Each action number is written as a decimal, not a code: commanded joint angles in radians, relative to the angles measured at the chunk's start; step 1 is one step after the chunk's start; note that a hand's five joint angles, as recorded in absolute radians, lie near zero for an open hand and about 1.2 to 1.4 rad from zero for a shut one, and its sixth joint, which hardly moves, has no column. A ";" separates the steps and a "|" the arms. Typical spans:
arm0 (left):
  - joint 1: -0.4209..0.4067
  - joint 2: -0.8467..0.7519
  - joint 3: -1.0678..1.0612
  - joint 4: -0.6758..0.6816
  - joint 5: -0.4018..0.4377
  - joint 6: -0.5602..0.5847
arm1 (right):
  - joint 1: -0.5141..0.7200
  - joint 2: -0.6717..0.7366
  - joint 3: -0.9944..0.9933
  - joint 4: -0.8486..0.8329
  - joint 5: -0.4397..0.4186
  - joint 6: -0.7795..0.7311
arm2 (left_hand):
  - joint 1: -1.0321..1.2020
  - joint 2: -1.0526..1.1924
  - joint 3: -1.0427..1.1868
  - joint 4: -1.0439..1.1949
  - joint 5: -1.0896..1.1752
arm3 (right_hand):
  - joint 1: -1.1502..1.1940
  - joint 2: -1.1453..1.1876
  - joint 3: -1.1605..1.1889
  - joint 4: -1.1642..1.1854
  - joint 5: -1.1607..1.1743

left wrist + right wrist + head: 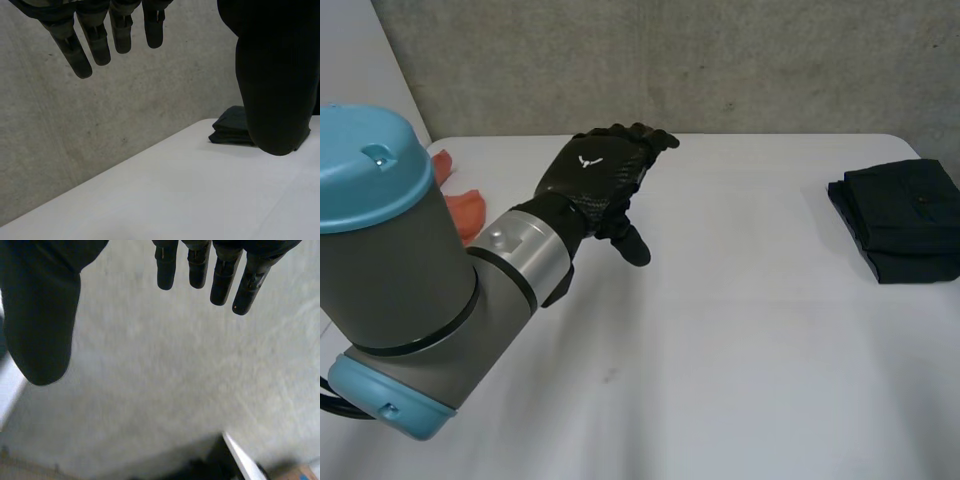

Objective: Fold the laundry.

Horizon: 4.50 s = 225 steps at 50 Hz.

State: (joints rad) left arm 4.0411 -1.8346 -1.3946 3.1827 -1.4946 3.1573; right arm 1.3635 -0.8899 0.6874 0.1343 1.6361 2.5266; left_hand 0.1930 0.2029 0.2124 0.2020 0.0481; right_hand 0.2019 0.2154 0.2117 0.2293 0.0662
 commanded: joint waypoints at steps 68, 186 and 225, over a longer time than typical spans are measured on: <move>0.561 -0.597 0.522 -0.024 -0.259 0.511 | 0.712 -0.461 1.132 -0.300 -0.317 0.325 | 1.203 1.193 1.184 1.194 1.174 | -0.027 -0.041 -0.037 -0.055 -0.066; 0.190 -0.344 0.652 -0.518 -0.067 0.354 | 0.678 -0.345 0.989 -0.088 -0.275 0.514 | 1.203 1.193 1.184 1.194 1.174 | -0.027 -0.041 -0.037 -0.055 -0.066; 0.232 0.311 -0.135 0.000 -0.073 0.241 | 0.671 -0.441 0.798 -0.042 -0.274 0.451 | 1.203 1.193 1.184 1.194 1.174 | 1.194 1.181 1.185 1.167 1.155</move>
State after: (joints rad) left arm 4.2530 -1.6184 -1.5397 3.1883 -1.5648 3.4541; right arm 2.0698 -1.1220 1.5514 0.0572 1.3563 3.0714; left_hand 1.1358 1.1957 1.1908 1.1996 0.9635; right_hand 0.9836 1.1714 1.1786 1.1844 0.9899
